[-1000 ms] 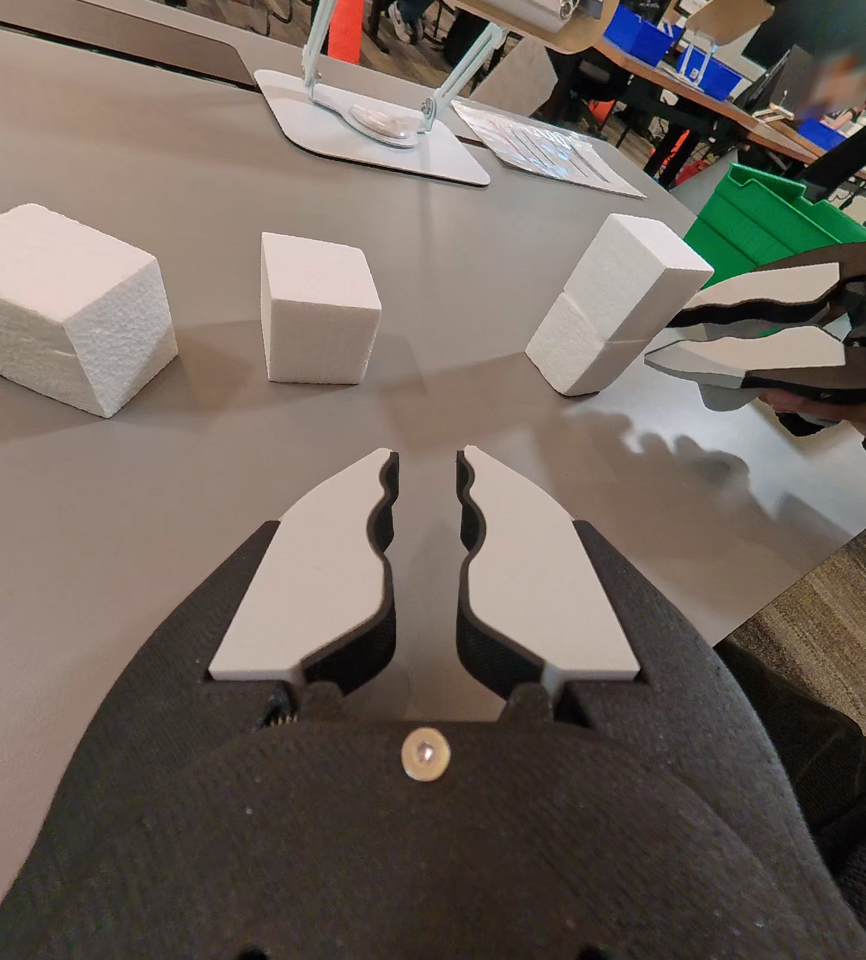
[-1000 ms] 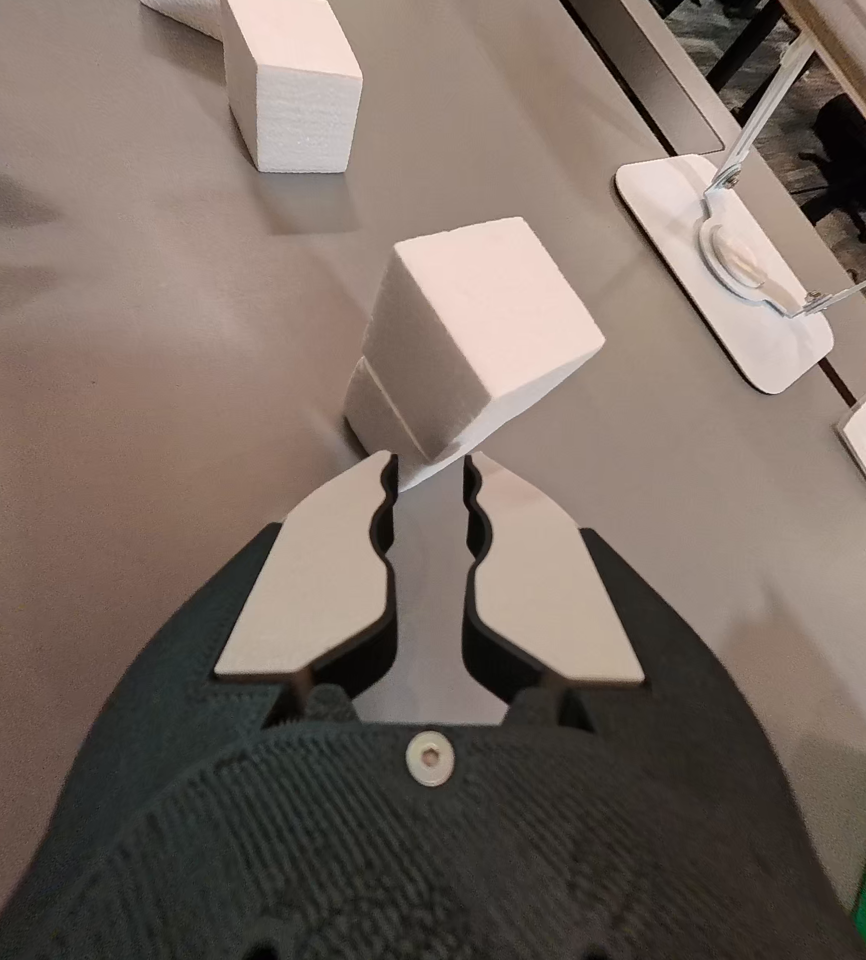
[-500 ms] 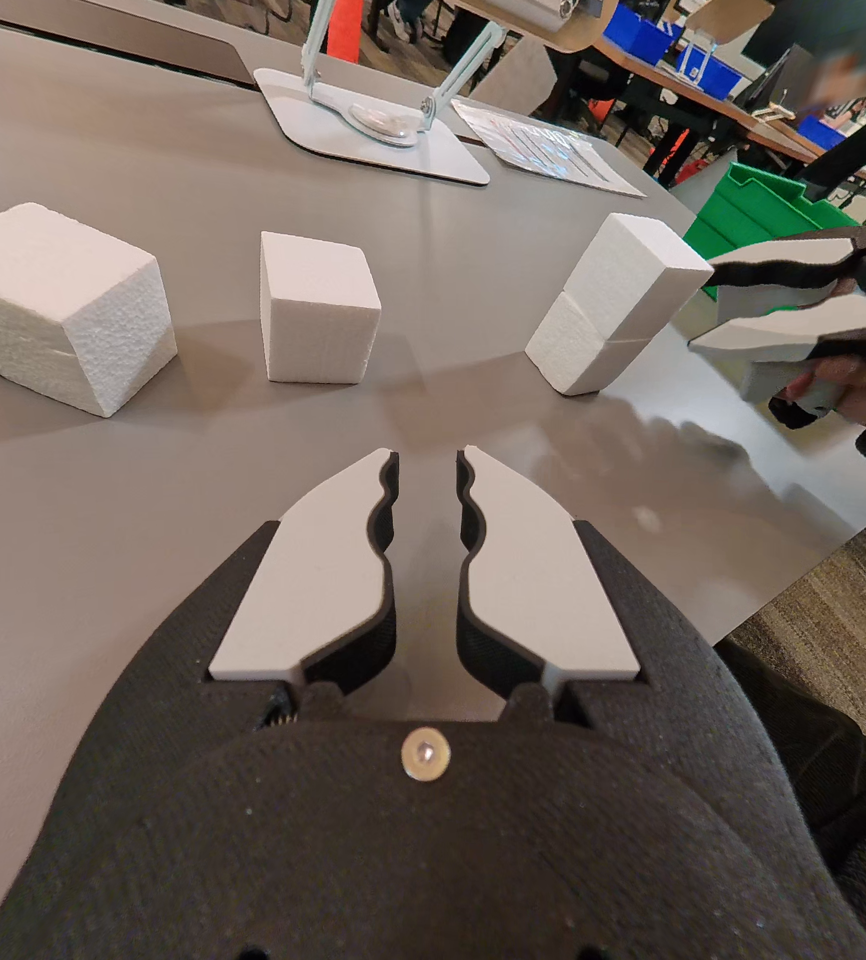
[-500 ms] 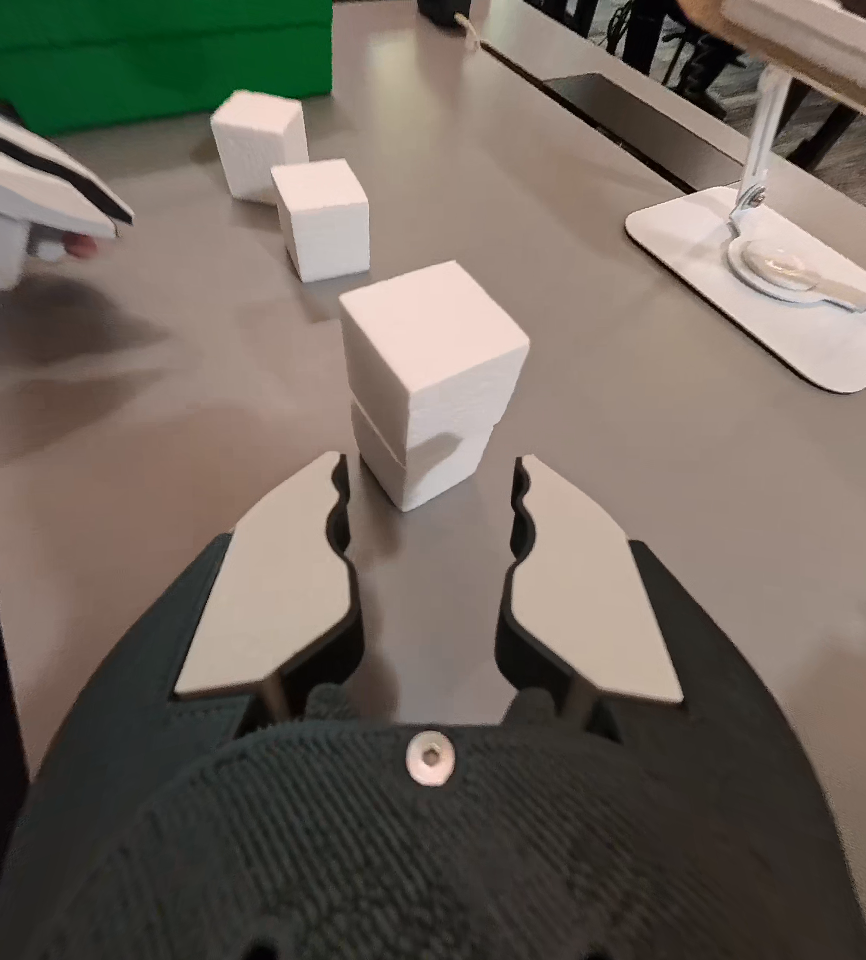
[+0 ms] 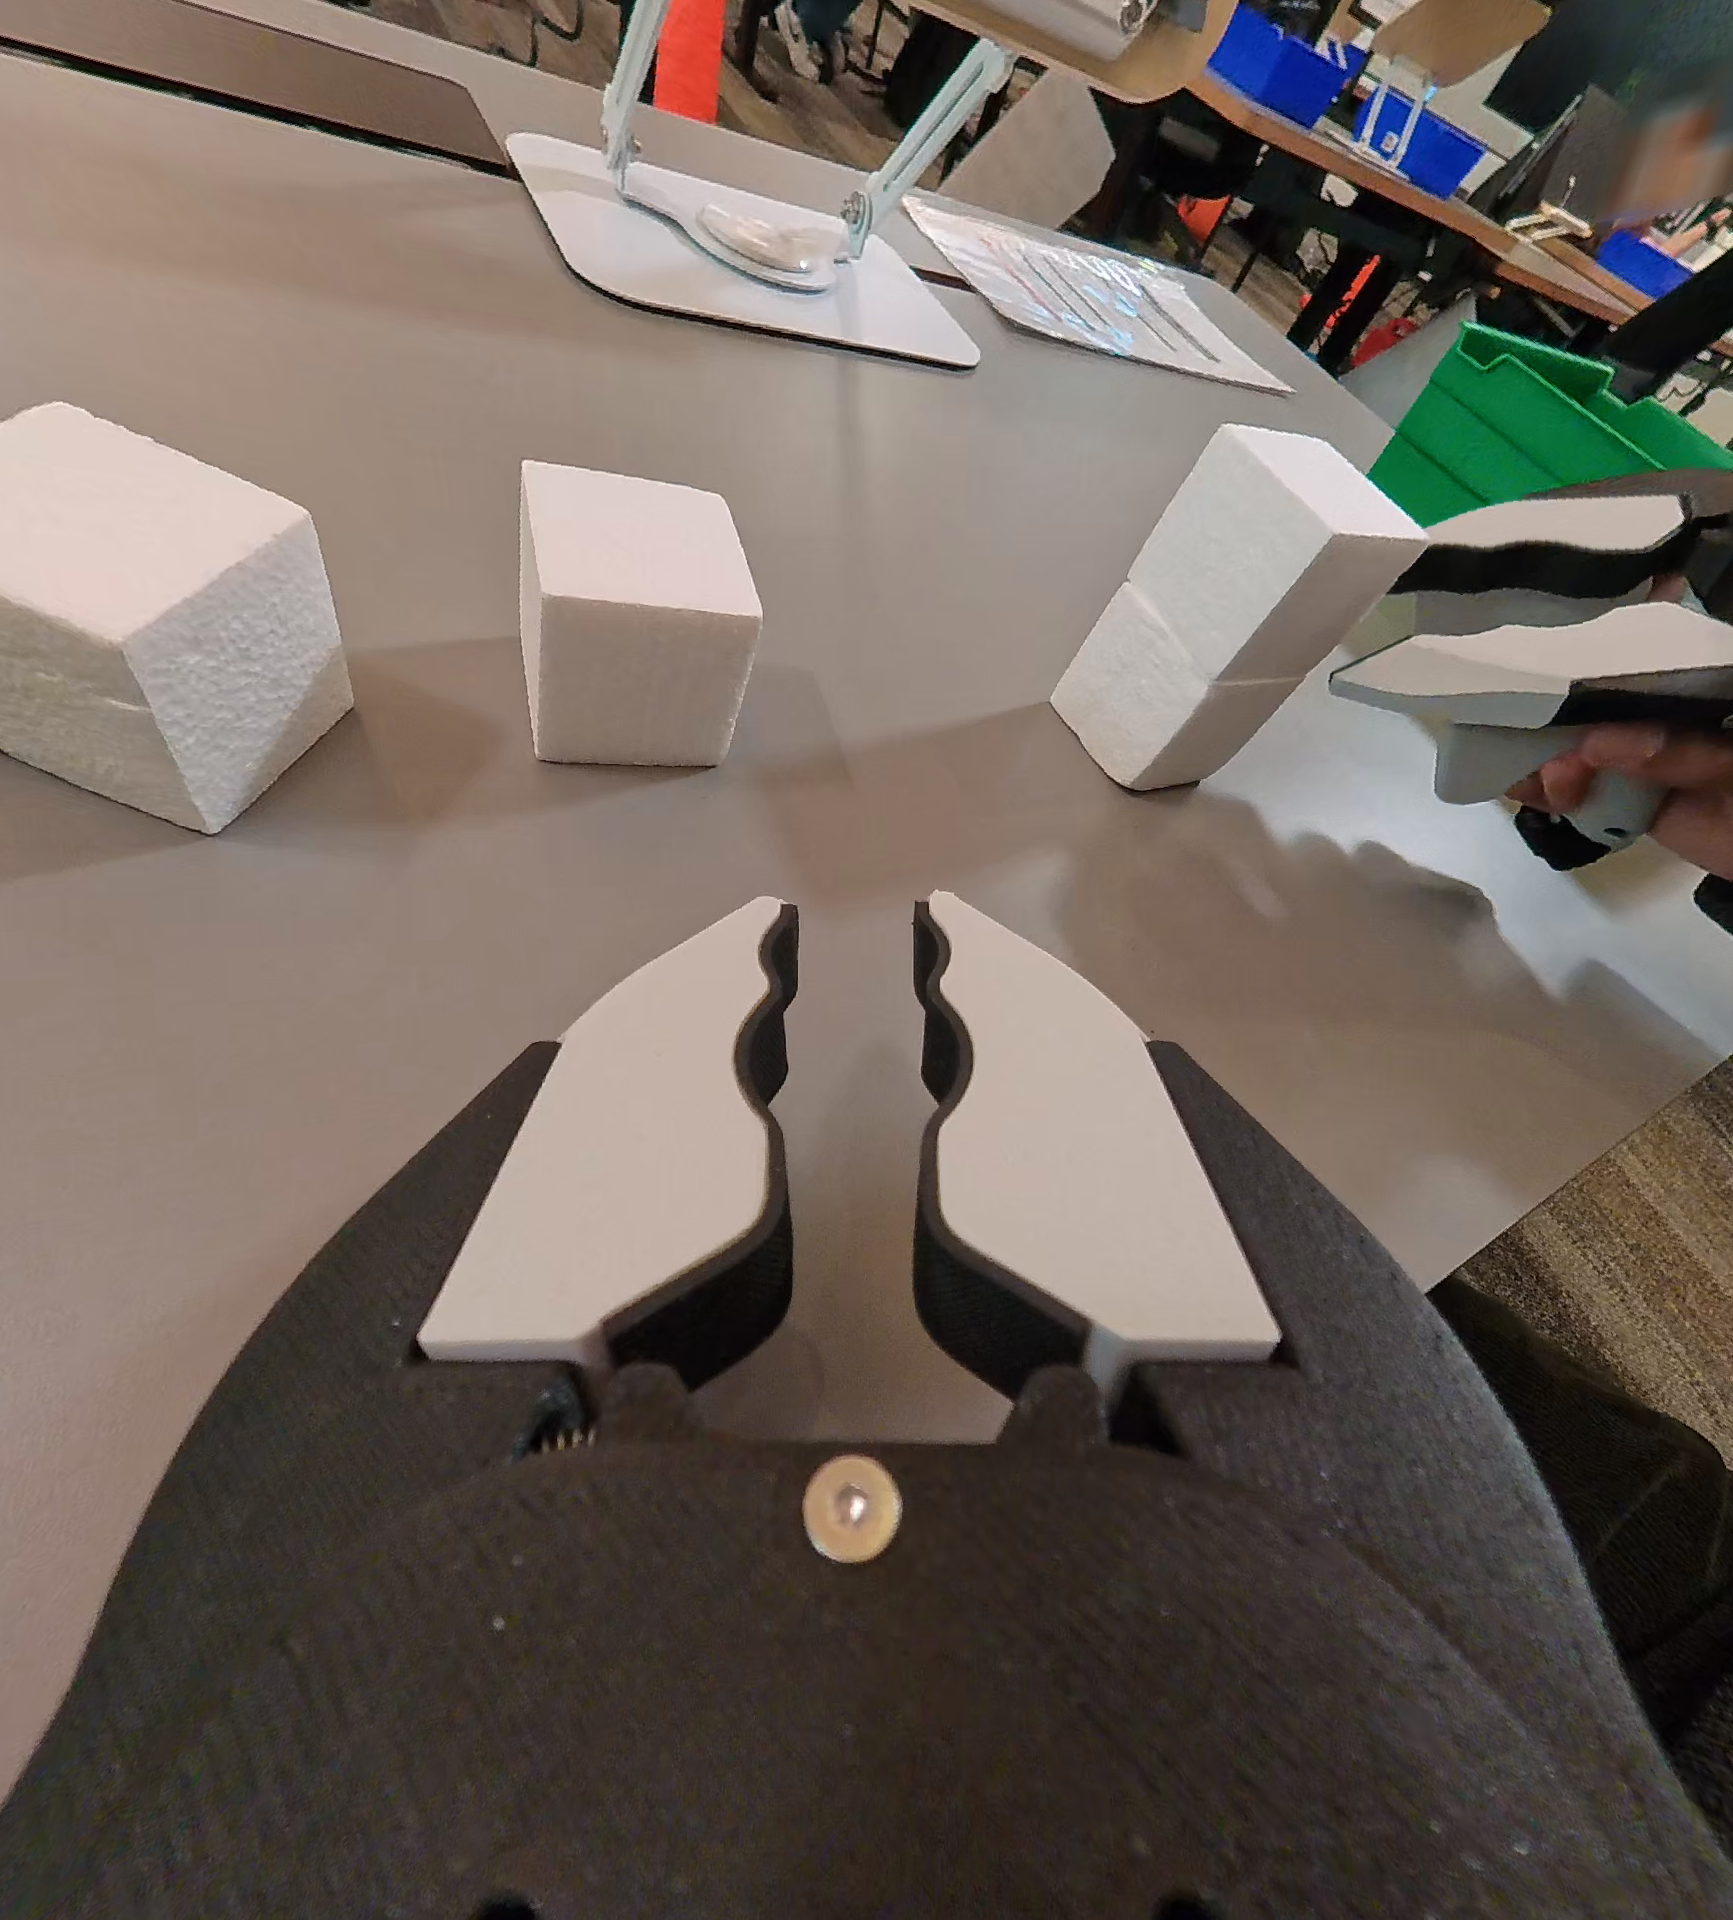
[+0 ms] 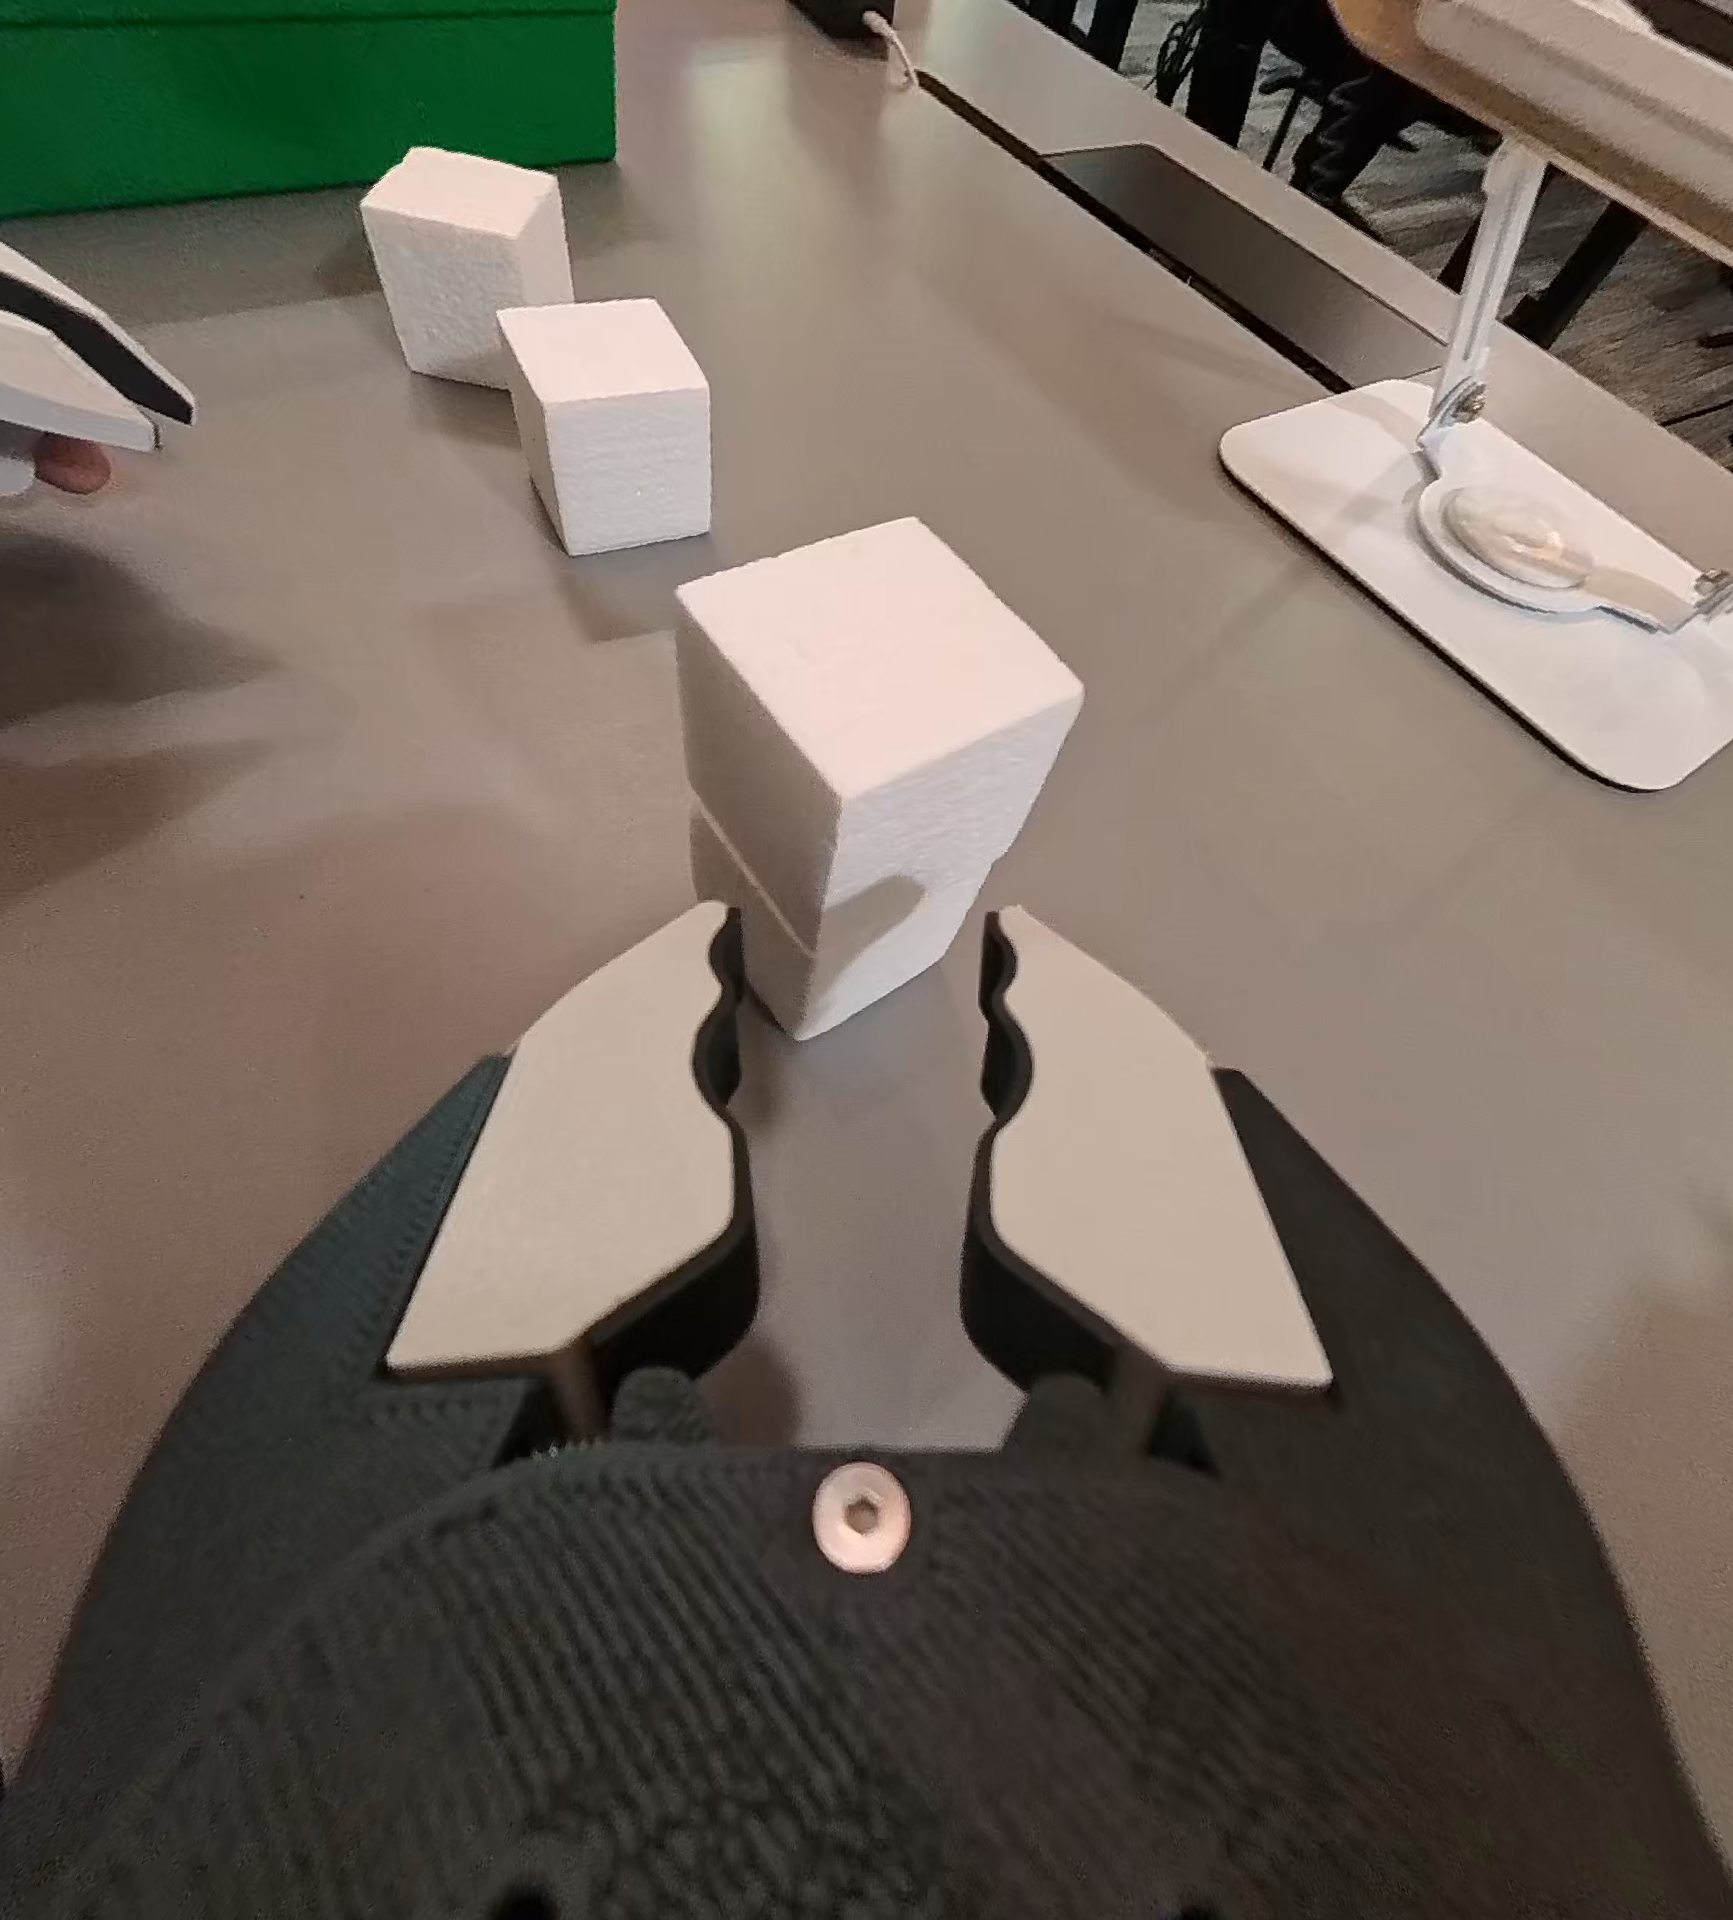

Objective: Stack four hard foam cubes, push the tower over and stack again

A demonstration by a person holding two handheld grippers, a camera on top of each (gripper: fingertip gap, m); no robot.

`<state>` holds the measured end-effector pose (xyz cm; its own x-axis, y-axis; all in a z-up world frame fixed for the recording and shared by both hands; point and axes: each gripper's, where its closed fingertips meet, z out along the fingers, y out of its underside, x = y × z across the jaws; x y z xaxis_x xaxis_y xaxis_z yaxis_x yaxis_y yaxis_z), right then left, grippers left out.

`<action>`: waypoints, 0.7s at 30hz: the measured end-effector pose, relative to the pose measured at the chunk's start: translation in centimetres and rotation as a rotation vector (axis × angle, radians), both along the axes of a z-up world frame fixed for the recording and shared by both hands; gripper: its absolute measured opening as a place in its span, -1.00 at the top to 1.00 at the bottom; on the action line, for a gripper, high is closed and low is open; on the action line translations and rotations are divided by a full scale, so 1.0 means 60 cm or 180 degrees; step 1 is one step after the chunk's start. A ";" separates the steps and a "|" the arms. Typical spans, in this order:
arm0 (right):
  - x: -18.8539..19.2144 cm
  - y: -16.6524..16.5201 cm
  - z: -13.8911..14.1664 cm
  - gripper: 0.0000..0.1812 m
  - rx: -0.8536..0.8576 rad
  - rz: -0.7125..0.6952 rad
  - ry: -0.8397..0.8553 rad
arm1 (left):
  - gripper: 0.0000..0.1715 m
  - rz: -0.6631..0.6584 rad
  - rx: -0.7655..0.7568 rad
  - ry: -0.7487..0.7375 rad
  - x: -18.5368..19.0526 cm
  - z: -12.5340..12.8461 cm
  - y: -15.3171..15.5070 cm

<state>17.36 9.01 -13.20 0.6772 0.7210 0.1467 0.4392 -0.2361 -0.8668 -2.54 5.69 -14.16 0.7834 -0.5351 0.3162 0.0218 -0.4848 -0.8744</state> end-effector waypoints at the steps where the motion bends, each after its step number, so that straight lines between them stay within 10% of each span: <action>1: -0.001 -0.001 -0.002 0.51 -0.0015 0.0016 -0.0013 | 0.75 0.0000 -0.0001 0.0000 0.000 0.000 0.000; 21: -0.001 -0.007 -0.021 0.67 -0.0737 0.0023 0.0526 | 0.75 0.0000 -0.0005 -0.0006 0.000 0.000 0.000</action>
